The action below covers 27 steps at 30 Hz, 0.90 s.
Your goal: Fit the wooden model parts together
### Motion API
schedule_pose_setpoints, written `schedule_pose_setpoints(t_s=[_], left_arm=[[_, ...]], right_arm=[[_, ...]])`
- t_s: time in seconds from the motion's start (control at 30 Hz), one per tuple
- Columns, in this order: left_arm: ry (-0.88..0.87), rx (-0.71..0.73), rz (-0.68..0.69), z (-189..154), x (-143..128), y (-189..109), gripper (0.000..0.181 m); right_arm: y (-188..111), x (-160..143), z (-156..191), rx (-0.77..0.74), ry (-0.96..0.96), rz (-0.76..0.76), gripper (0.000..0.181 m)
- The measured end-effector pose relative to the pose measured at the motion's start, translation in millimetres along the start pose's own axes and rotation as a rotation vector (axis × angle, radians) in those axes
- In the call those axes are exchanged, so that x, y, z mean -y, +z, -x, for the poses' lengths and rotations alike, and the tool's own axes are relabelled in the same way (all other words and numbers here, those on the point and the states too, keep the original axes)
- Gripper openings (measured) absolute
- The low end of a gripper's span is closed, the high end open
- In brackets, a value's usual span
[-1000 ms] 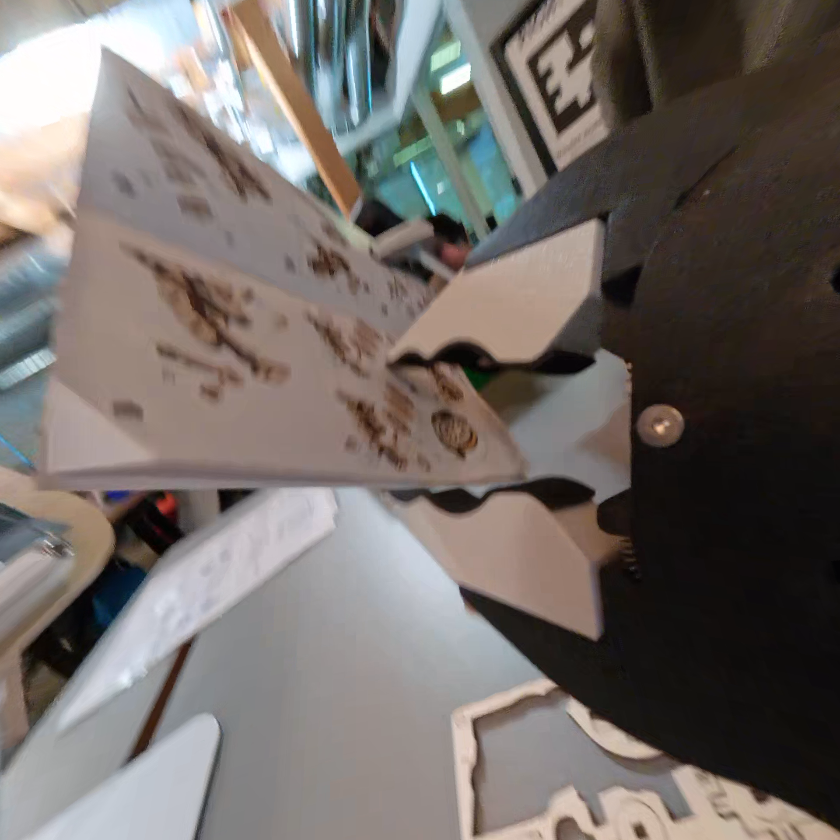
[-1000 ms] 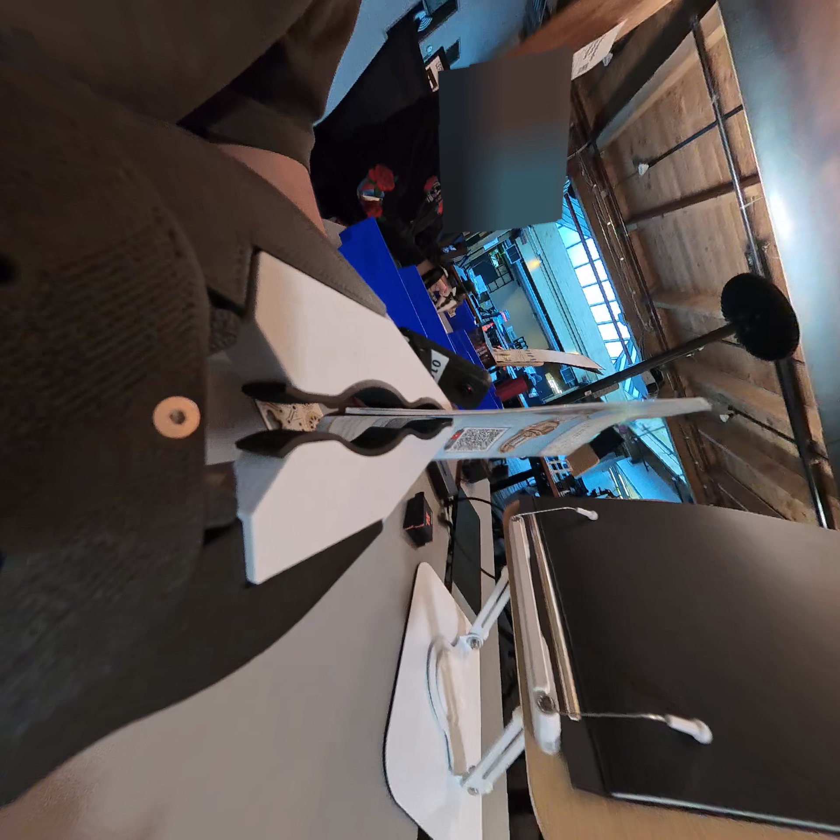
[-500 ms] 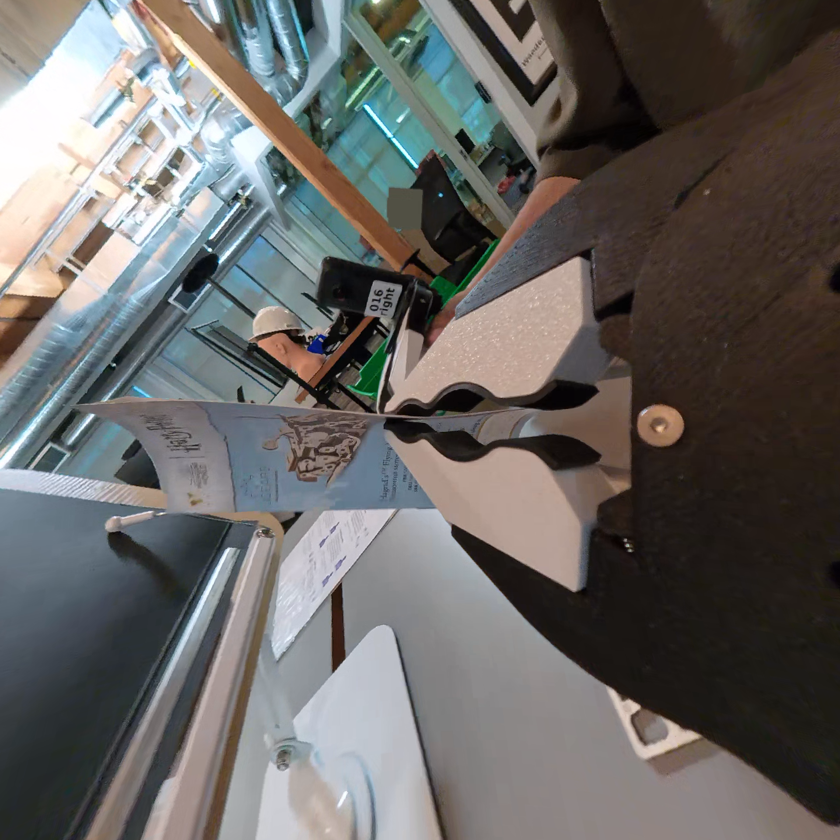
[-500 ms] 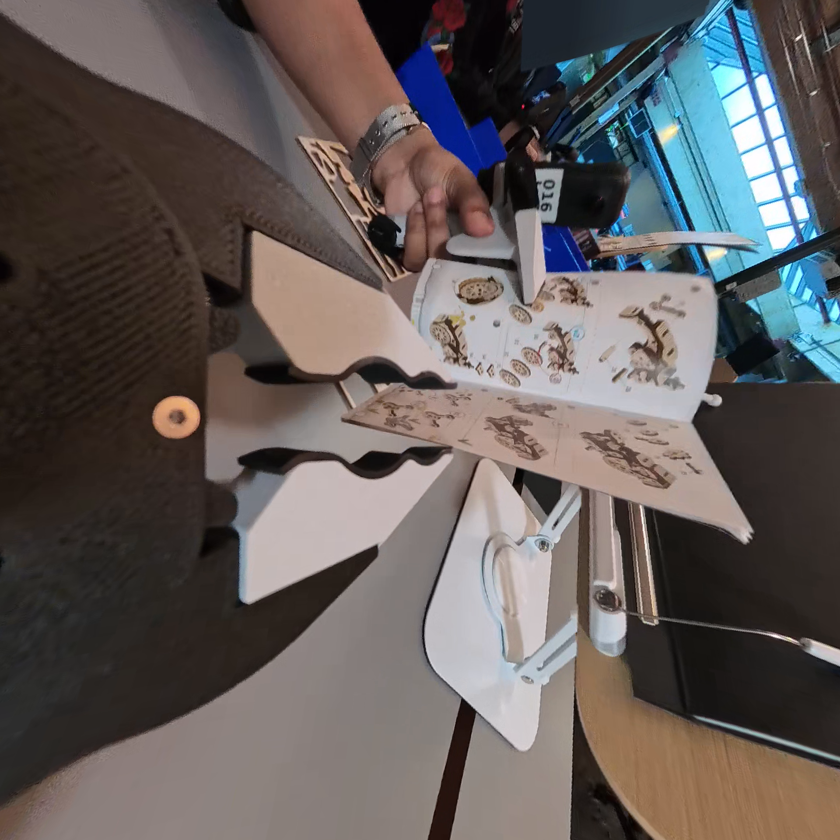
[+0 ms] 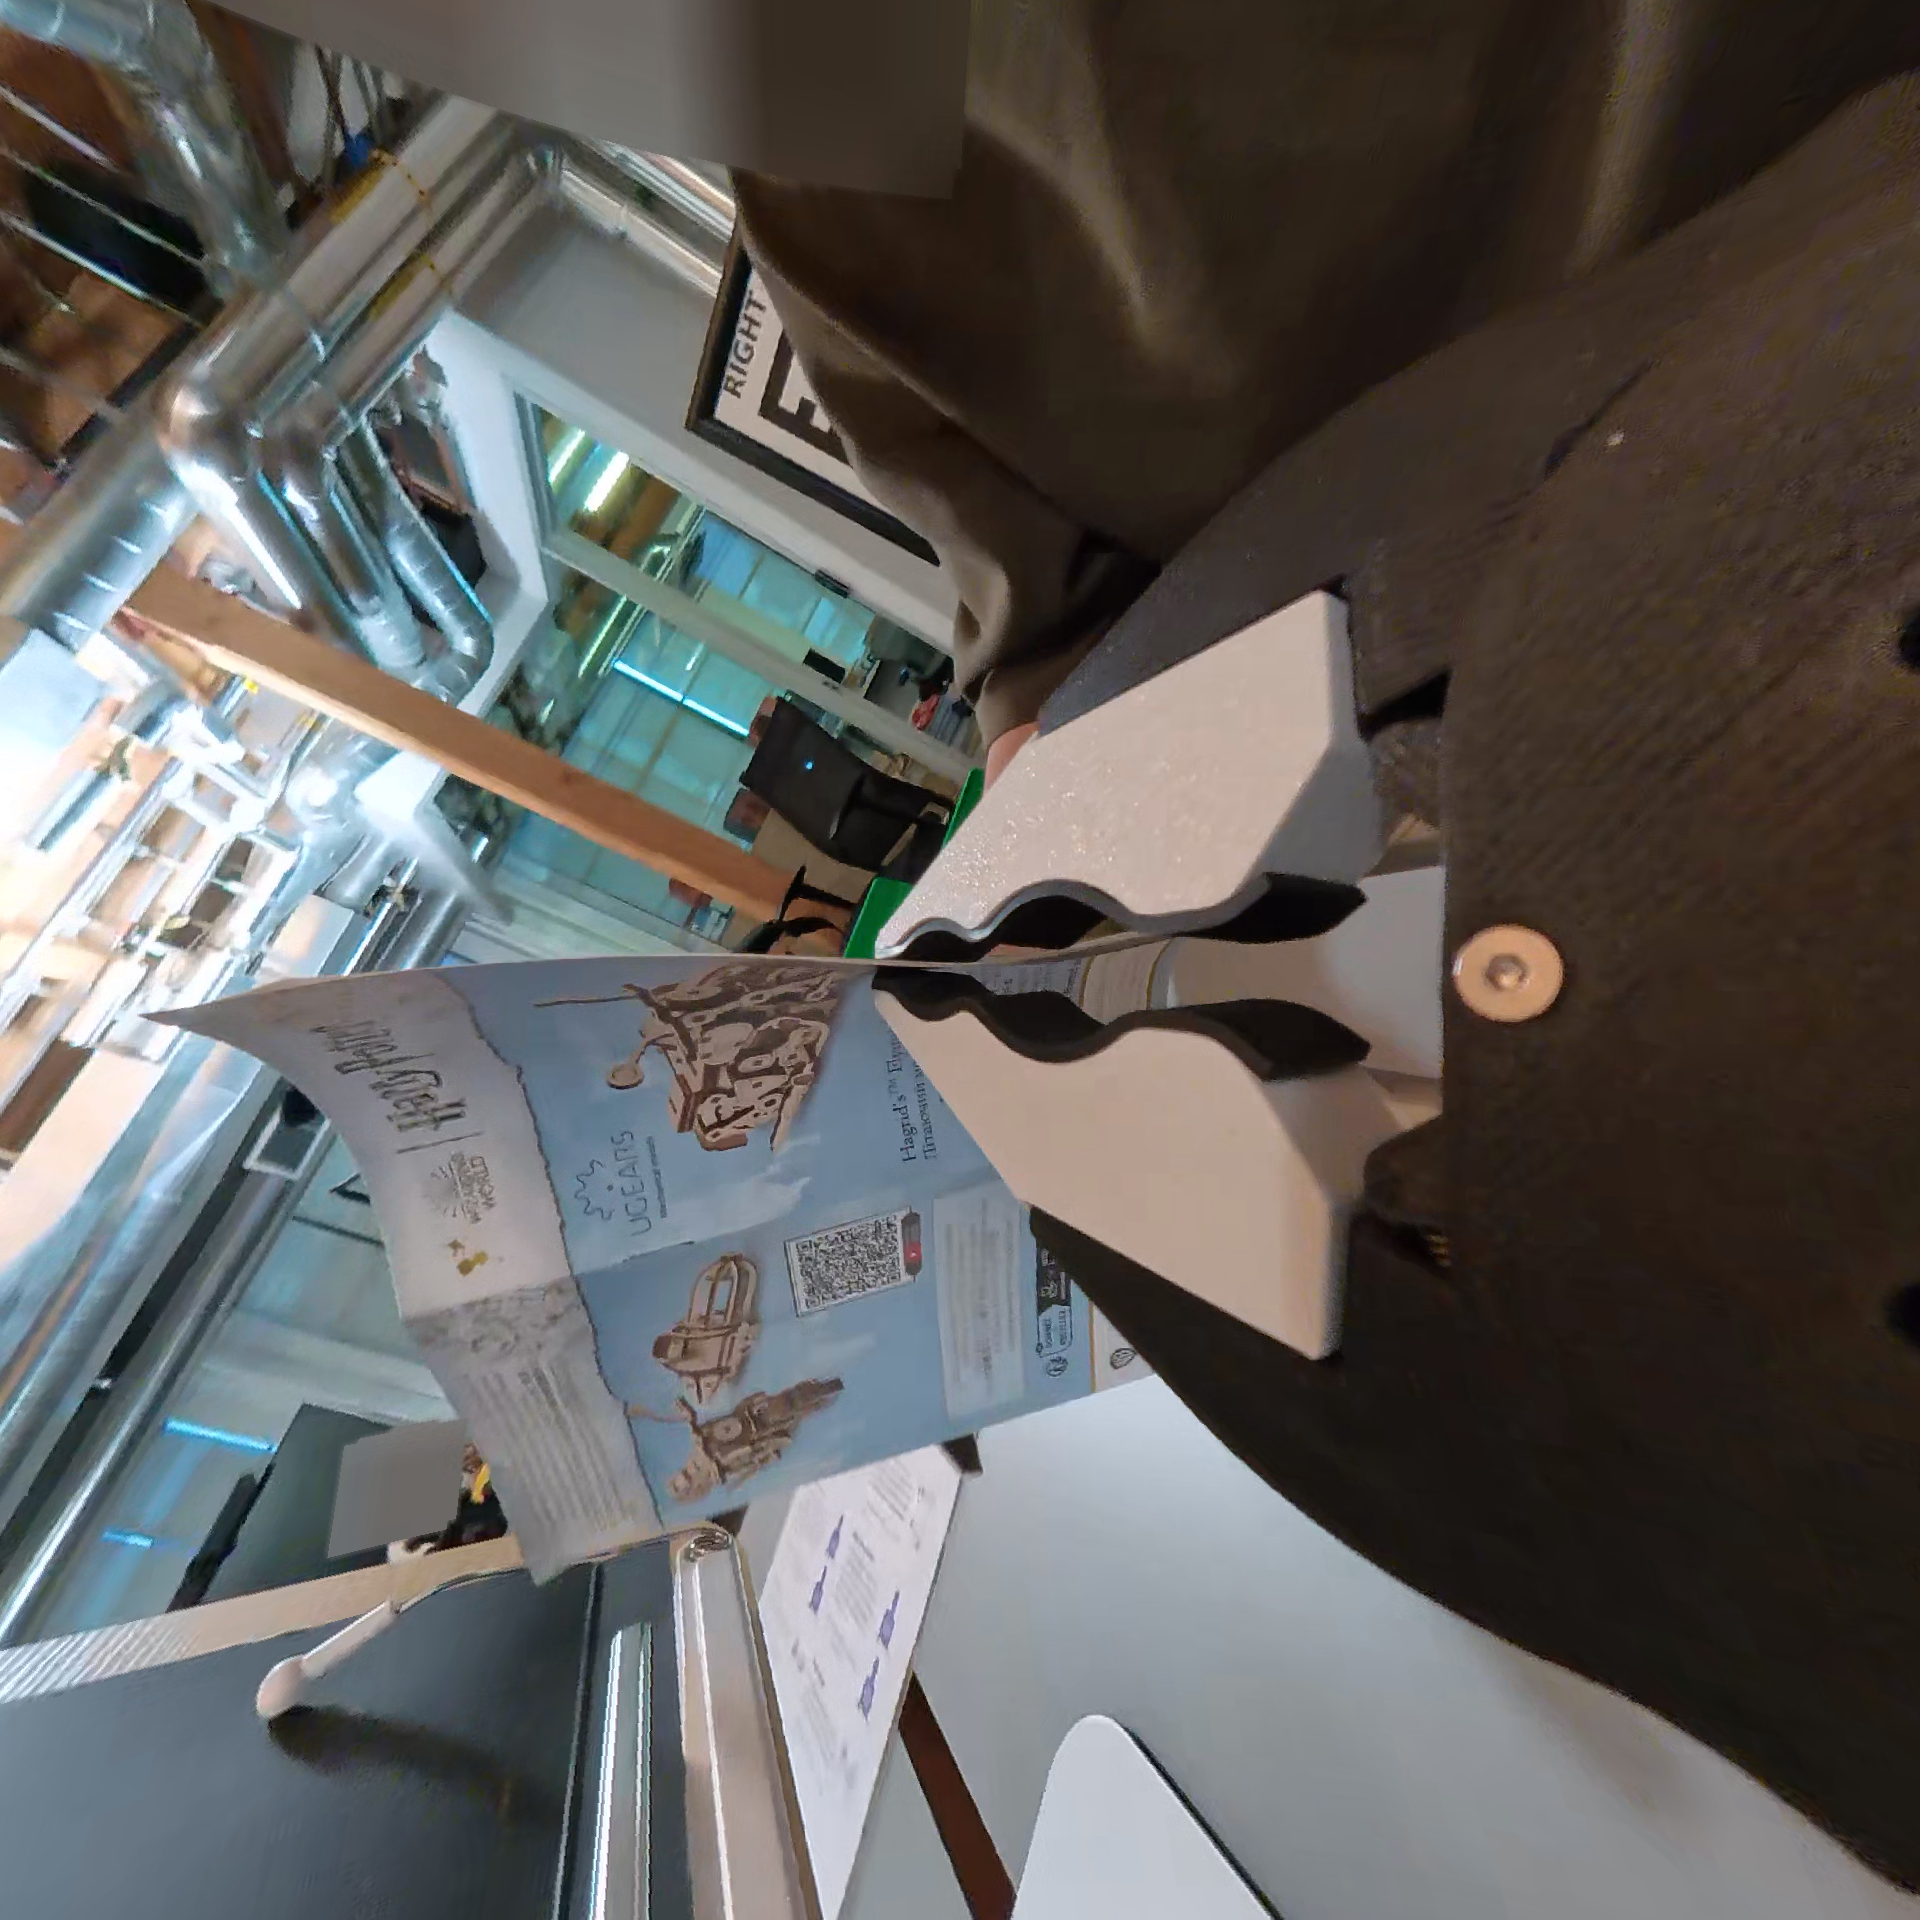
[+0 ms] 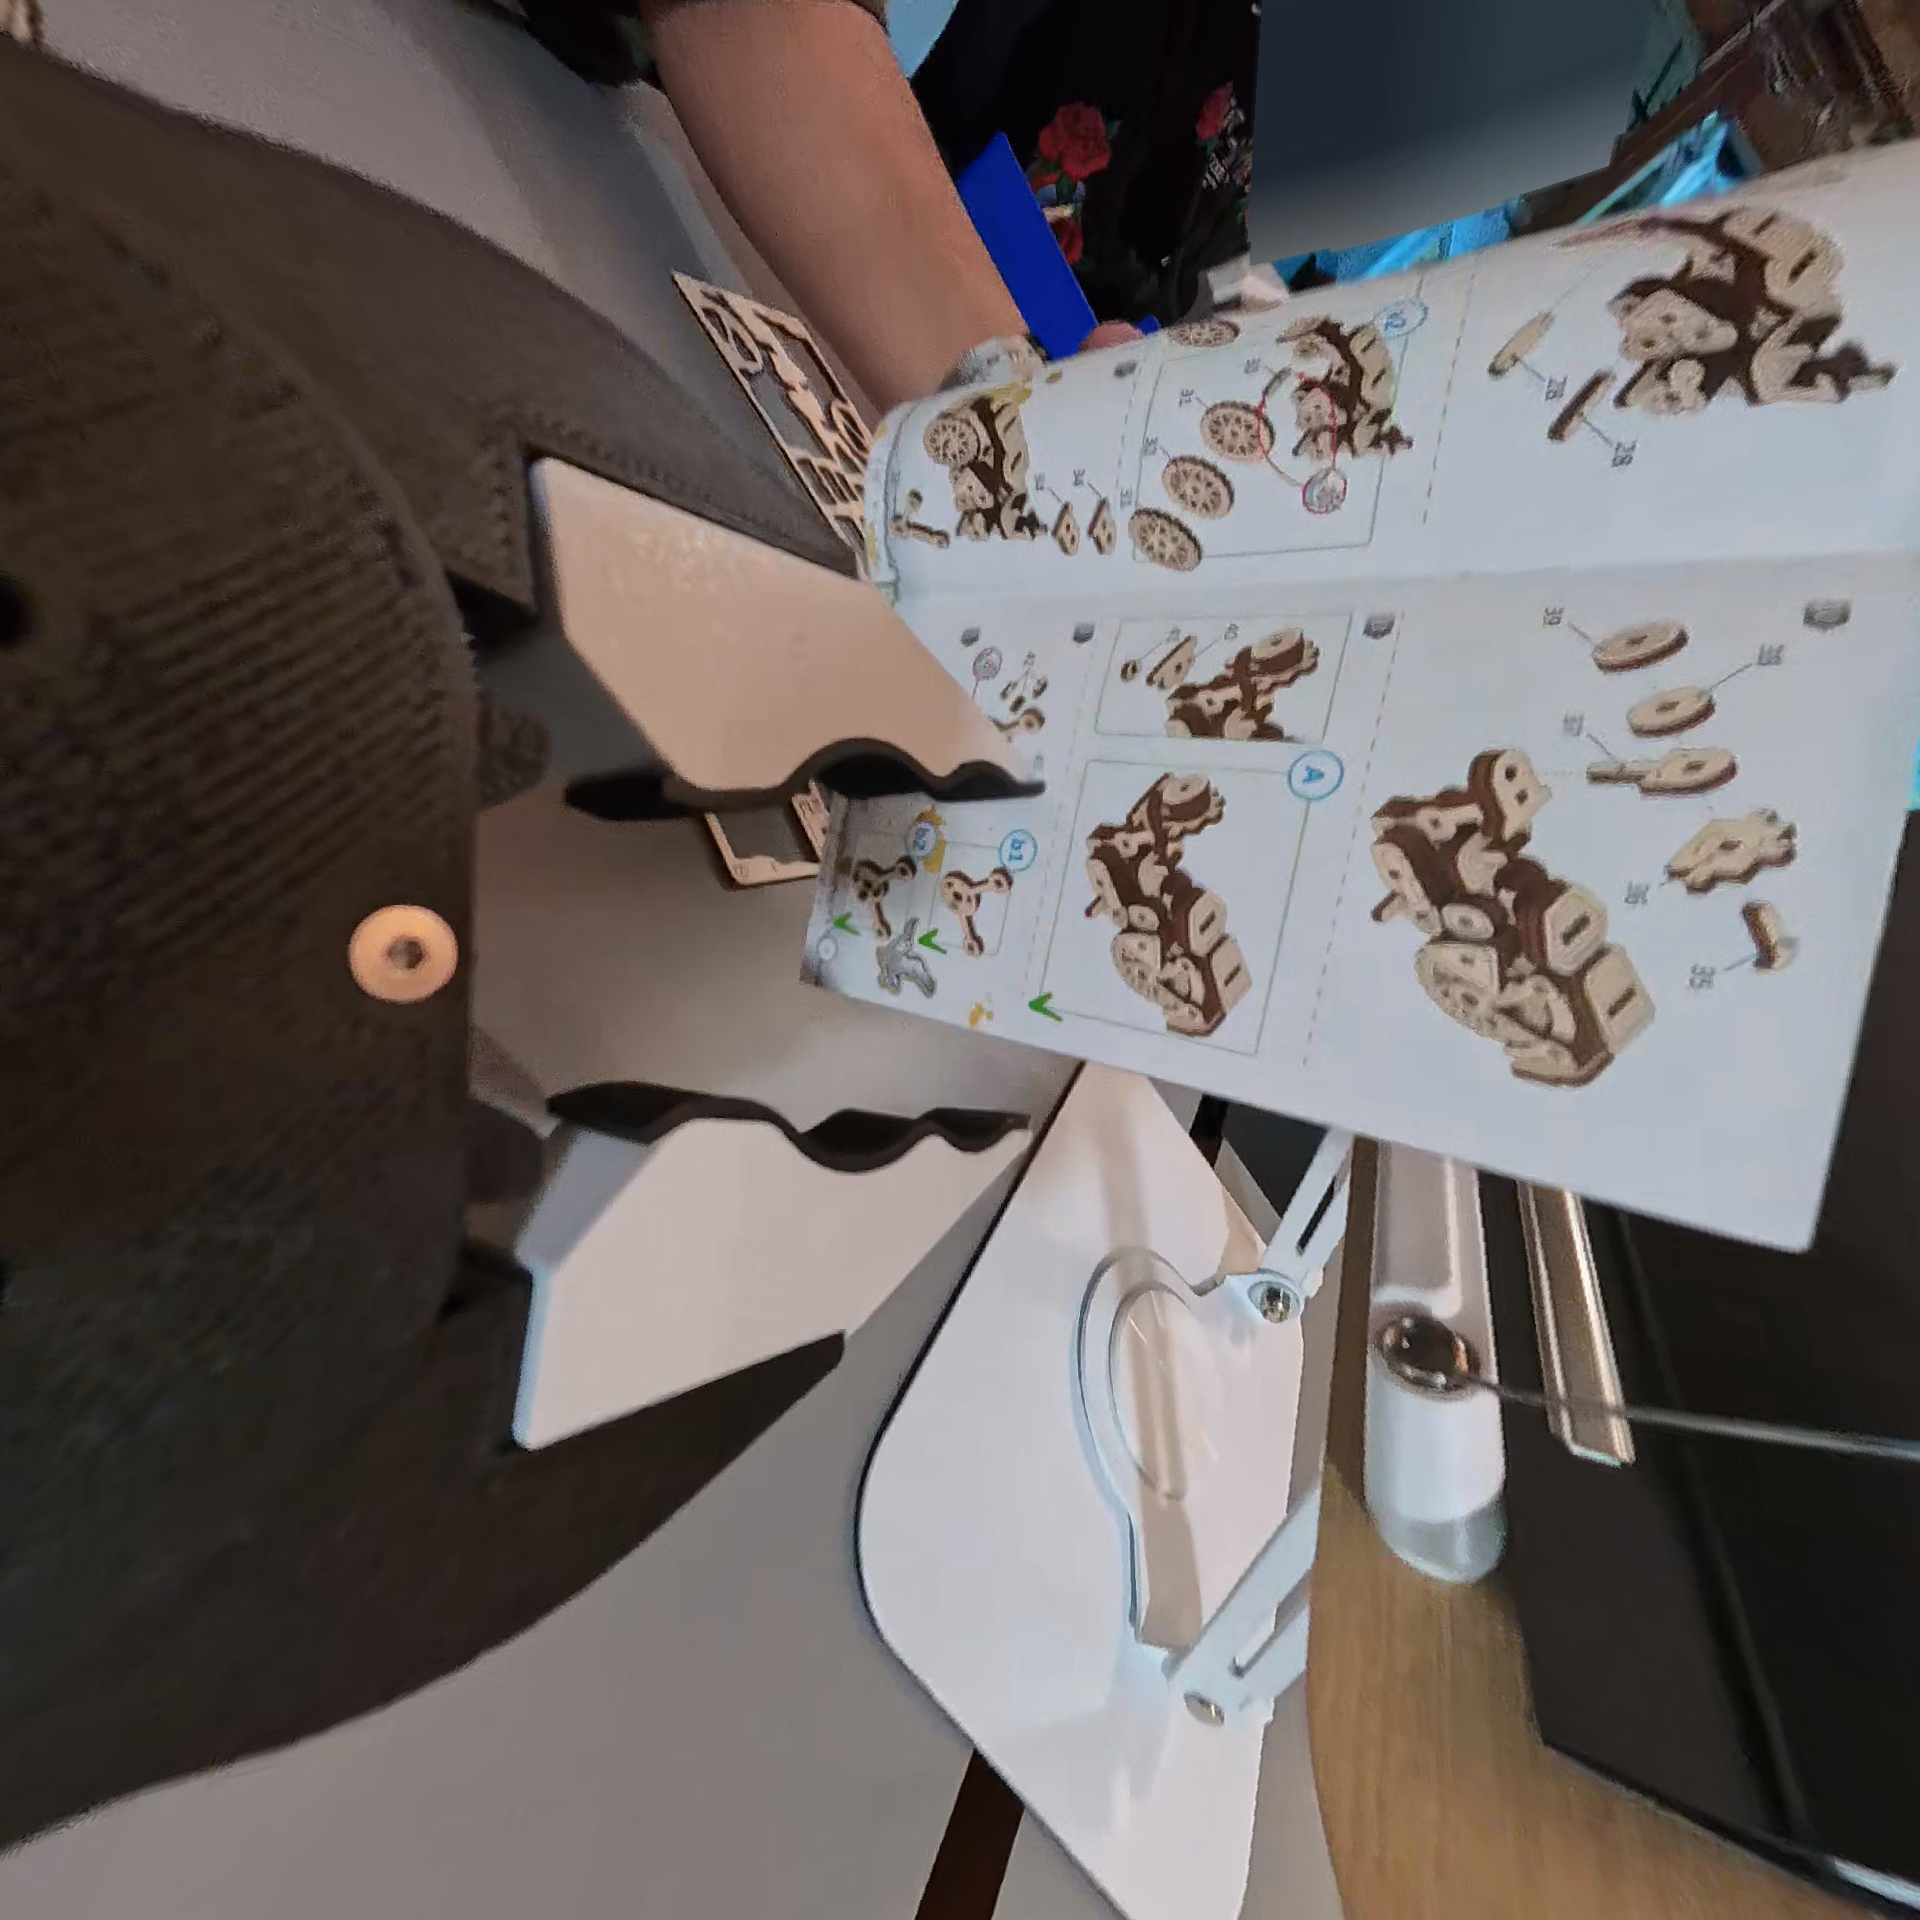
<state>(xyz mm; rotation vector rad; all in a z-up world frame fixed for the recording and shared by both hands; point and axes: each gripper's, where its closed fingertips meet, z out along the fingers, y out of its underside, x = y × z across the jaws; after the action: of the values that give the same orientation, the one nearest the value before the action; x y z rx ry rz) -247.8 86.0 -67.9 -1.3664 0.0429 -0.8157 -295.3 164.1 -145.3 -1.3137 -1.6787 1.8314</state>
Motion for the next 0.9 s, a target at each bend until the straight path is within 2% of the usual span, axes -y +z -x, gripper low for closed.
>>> schedule_pose_setpoints(t_s=[0.07, 0.13, 0.37, 0.4, 0.43, 0.5, 0.6, 0.7, 0.77, 0.9], left_arm=[[0.010, -0.005, 0.012, 3, -1, 0, 0.000], [0.001, -0.061, 0.000, -2, 1, -2, 0.000], [-0.005, -0.141, -0.005, -9, 5, -10, 0.000], [-0.005, -0.127, 0.000, -6, 4, -11, 0.000], [-0.003, -0.103, 0.004, 0, 3, -12, 0.000], [-0.001, -0.013, -0.002, 17, 3, -15, 0.000], [-0.010, 0.252, 0.019, 67, -1, -28, 0.000], [-0.050, 0.515, 0.074, 112, -10, -52, 0.000], [-0.090, 0.598, 0.115, 127, -19, -62, 0.000], [-0.093, 0.656, 0.163, 136, -27, -68, 0.003]], right_arm=[[1, 2, 6, 0.057, 0.009, -0.021, 0.049], [1, 5, 8, 0.097, 0.030, -0.043, 0.050], [0, 6, 12, 0.237, 0.113, -0.053, 0.085], [1, 4, 17, 0.269, 0.112, -0.044, 0.079], [1, 4, 22, 0.298, 0.102, -0.042, 0.061], [0, 8, 20, 0.288, 0.058, -0.063, 0.001], [4, 15, -9, 0.149, 0.027, -0.081, 0.000], [8, 14, -24, 0.122, 0.041, -0.053, 0.000], [13, 5, -29, 0.144, 0.085, 0.001, 0.000], [18, -1, -35, 0.149, 0.141, 0.053, 0.000]])
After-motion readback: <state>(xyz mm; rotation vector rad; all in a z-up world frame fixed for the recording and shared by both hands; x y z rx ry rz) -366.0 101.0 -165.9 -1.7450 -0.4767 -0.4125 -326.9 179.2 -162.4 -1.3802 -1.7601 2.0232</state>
